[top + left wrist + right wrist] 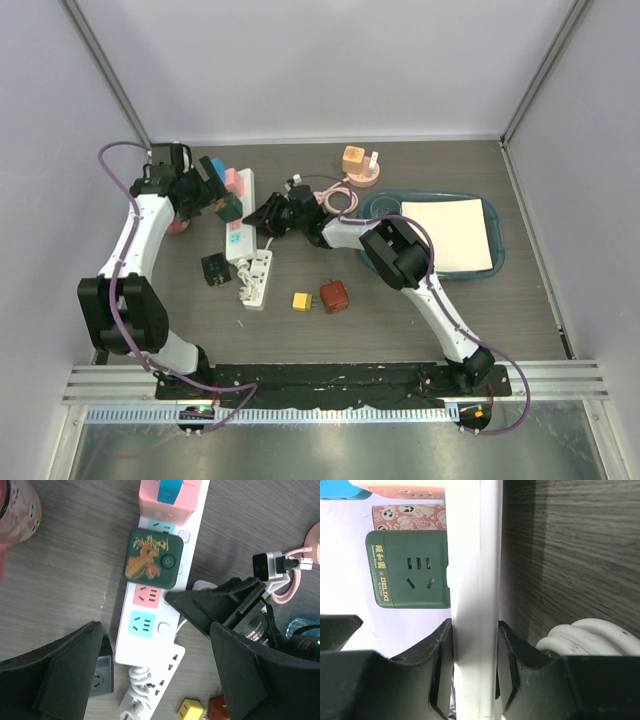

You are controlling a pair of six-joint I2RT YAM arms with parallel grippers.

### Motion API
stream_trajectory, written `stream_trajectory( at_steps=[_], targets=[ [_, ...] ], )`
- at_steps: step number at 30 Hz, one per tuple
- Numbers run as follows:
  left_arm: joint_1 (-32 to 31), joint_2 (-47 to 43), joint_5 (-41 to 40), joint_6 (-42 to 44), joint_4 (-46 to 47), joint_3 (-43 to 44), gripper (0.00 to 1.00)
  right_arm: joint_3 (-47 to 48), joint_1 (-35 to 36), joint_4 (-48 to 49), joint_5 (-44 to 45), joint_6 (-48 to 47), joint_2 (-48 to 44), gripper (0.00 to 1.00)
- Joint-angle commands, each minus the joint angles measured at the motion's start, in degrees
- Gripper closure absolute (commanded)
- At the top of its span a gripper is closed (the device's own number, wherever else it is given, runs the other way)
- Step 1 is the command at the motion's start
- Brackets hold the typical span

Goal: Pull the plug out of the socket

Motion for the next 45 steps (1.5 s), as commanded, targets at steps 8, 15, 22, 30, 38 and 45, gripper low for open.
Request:
stream_trajectory(
  at_steps=[8, 15, 22, 30, 38, 45],
  targets=[
    [-0.1, 7.5, 5.1, 4.3, 5.3, 2.0, 0.12, 0.6, 0.4, 9.5, -4.7, 3.4, -8.1, 0.99],
    [-0.1, 10.4, 4.3, 5.1, 6.1, 1.1, 0.13, -0.5, 0.7, 12.3, -6.2, 4.6, -8.4, 0.99],
    [-0.1, 11.7, 5.1, 5.8, 6.1, 1.2, 0.14, -2.2, 1.3, 15.0, -7.8, 6.0, -8.8, 0.99],
    [-0.2, 12.6, 4.5, 6.1, 5.7, 1.3, 0.24, -4.2, 1.6, 18.2, -7.6, 7.0, -9.6, 0.99],
    [-0.2, 13.1, 5.2, 6.1, 5.3, 1.3, 0.44, -4.7, 1.9, 18.4, -7.2, 6.7, -10.1, 0.99],
    [-0.2, 13.3, 6.2, 6.0, 4.2, 1.3, 0.70, -4.7, 2.2, 19.2, -7.0, 7.5, -9.3, 0.99]
  ],
)
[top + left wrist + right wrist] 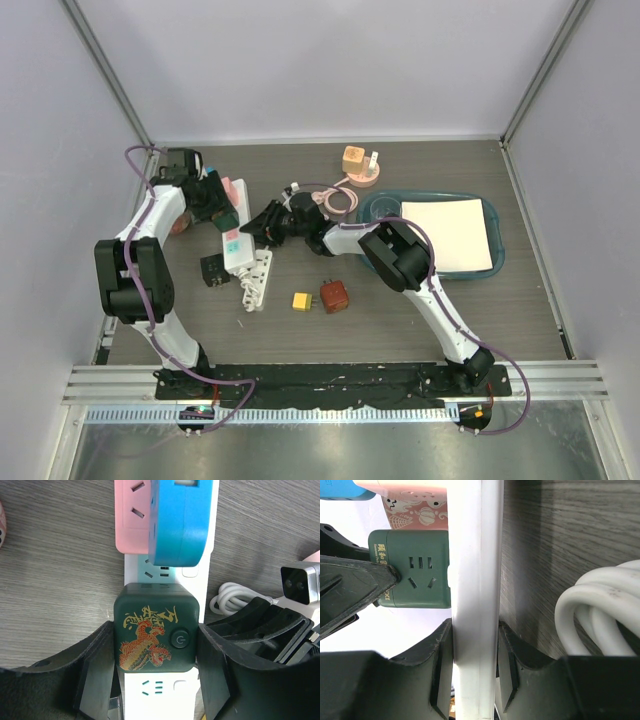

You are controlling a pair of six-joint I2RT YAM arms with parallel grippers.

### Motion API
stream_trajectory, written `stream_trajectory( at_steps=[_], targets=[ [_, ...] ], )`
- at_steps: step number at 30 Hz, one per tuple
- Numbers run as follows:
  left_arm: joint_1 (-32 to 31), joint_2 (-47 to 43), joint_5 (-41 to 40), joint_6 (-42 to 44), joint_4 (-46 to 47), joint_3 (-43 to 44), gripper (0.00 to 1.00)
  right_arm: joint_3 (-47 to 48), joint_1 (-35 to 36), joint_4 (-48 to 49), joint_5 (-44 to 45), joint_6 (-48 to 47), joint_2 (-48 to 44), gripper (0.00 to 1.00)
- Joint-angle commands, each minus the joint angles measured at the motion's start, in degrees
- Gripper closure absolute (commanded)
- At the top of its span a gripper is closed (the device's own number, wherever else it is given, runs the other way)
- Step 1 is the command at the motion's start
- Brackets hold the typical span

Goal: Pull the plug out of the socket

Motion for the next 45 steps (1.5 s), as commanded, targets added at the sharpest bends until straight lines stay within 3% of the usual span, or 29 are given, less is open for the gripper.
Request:
stream_trajectory(
  at_steps=[1, 4, 7, 16, 25, 30, 38, 45],
  targets=[
    [-0.2, 0.1, 2.5, -0.1, 0.1, 0.3, 0.82, 1.6, 1.0, 11.5, -2.0, 2.3, -7.3, 0.99],
    [-0.2, 0.5, 4.7, -0.6, -0.1, 0.4, 1.00, 2.0, 1.0, 9.3, -1.4, 1.9, -7.9, 0.99],
    [-0.3, 0.6, 6.6, -0.8, -0.8, 1.5, 1.00, 2.7, 1.0, 3.9, -0.2, -1.1, -8.2, 0.99],
    [-0.2, -2.6, 8.1, -1.6, -0.3, 1.1, 1.00, -2.9, 0.4, 2.7, 4.0, -3.5, -8.0, 0.99],
    [-0.2, -3.6, 4.6, -2.2, -1.8, 1.7, 1.00, -5.6, -0.1, -3.2, 8.6, -8.4, -9.4, 0.99],
    [-0.2, -4.8, 2.2, -2.3, -2.5, 1.3, 1.00, -8.8, -0.1, -2.9, 12.8, -8.3, -10.9, 0.99],
    [-0.2, -6.1, 6.6, -3.4, -1.2, -0.3, 1.00, -8.5, -1.0, 1.0, 12.1, -3.9, -10.3, 0.99],
    [-0.2, -7.4, 5.4, -3.5, -0.7, -0.4, 1.00, -7.7, -1.3, -3.0, 12.8, -6.5, -9.6, 0.99]
  ],
)
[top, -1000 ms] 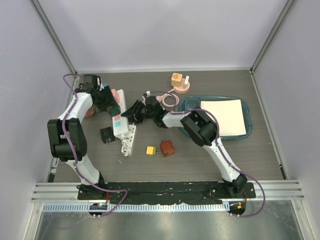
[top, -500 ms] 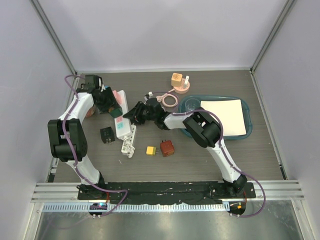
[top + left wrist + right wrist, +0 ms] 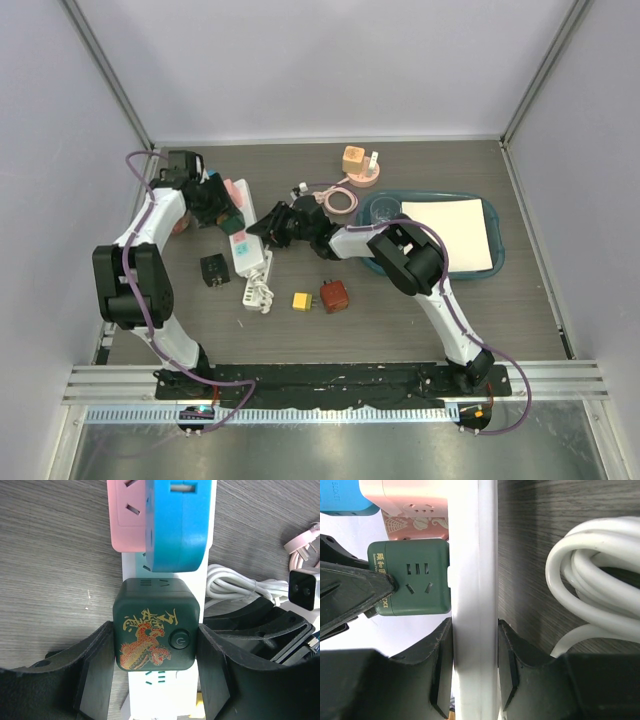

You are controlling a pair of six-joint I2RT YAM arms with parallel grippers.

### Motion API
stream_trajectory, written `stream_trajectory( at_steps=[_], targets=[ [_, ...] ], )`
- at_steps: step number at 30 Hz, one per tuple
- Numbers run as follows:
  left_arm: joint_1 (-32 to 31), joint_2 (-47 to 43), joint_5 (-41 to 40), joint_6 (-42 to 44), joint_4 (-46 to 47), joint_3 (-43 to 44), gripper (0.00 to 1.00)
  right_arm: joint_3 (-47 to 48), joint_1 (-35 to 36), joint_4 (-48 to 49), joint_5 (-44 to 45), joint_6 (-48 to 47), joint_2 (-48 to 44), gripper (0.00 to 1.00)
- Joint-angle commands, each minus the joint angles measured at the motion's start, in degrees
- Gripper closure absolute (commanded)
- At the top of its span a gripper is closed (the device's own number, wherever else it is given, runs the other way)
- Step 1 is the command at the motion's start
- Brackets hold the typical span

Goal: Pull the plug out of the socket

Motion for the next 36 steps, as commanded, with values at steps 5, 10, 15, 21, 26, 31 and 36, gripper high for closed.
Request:
stream_trajectory(
  at_steps=[5, 10, 15, 21, 26, 31, 36],
  targets=[
    [0.2, -3.0, 3.3, -0.5, -0.3, 4.5, 1.00, 1.7, -0.9, -6.0, 5.4, -7.6, -3.5, 0.99],
    [0.2, -2.6, 2.3, -0.2, -2.1, 6.0, 1.00, 2.3, -0.7, -8.4, 6.5, -10.0, -3.8, 0.99],
    [0.2, -4.7, 2.1, 0.4, -3.0, 5.4, 1.00, 3.8, -0.7, -4.2, 4.0, -6.4, -2.1, 0.99],
    [0.2, -10.0, 3.0, -0.6, -3.5, 3.5, 1.00, 9.4, -2.1, -1.4, -1.3, -2.0, -0.7, 0.99],
    [0.2, -14.8, 3.6, -3.6, -3.6, -0.3, 1.00, 9.8, -3.5, -4.0, -1.3, -3.9, -3.3, 0.99],
    [0.8, -18.4, -0.2, -4.5, -2.2, -5.0, 1.00, 9.2, -4.8, -5.1, -1.7, -4.7, -4.2, 0.99],
    [4.6, -16.4, 9.0, -8.3, 3.1, -10.9, 1.00, 7.2, -5.1, -4.1, -1.4, -4.8, -5.8, 0.99]
  ],
)
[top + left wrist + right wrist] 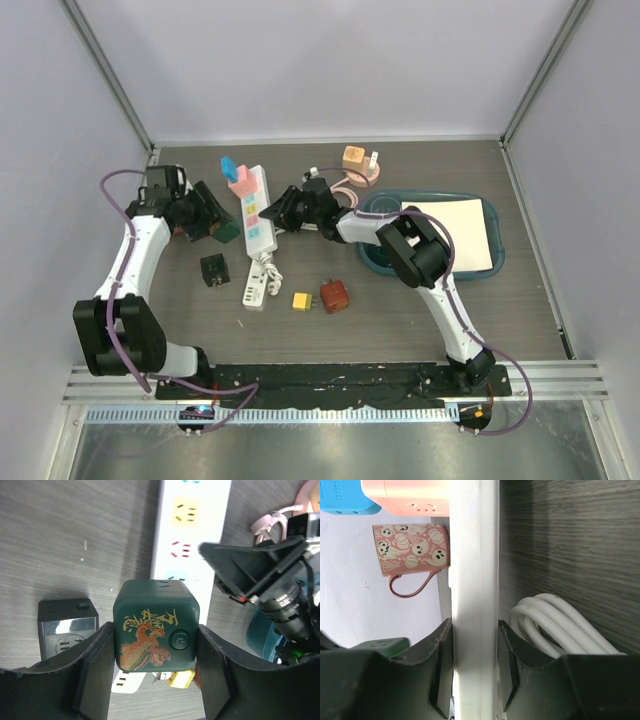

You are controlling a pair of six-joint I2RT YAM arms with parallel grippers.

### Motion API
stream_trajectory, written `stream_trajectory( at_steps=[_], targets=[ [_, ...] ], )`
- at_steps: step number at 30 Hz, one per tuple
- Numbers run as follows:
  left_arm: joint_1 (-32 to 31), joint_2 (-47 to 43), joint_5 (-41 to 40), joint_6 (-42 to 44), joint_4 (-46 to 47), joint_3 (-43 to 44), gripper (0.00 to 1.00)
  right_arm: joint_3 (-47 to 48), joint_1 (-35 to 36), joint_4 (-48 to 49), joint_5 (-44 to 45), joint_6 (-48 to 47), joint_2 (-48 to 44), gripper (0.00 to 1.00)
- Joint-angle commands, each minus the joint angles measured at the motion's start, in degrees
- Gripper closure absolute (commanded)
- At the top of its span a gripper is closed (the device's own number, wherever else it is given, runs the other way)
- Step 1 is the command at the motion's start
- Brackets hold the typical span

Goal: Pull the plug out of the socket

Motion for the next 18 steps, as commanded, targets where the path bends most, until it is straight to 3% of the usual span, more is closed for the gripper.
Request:
stream_trajectory(
  at_steps=[1, 8, 11, 14, 15, 18],
  targets=[
    [3.5, 1.4, 8.2, -4.2, 7.0, -3.8, 1.00, 0.5, -0.4, 4.9, -0.7, 0.3, -7.1, 0.99],
    [3.5, 8.6, 8.8, -4.3, 7.7, -5.9, 0.98, -1.7, -0.5, 5.9, -1.3, 0.1, -8.8, 0.99],
    [3.5, 11.2, 7.2, -3.6, 7.2, -6.0, 0.87, -2.0, -0.5, 6.2, -2.0, 0.1, -8.9, 0.99],
    [3.5, 12.3, 6.2, -3.0, 6.3, -5.9, 0.75, -1.6, -0.5, 6.3, -3.4, 0.1, -8.6, 0.99],
    [3.5, 12.2, 6.0, -3.0, 5.8, -5.8, 0.57, -1.7, -0.5, 6.5, -3.7, 0.1, -8.6, 0.99],
    [3.5, 11.1, 3.2, -2.6, 3.4, -5.1, 0.31, -2.7, -0.5, 7.5, -3.7, 0.1, -9.0, 0.99]
  ],
)
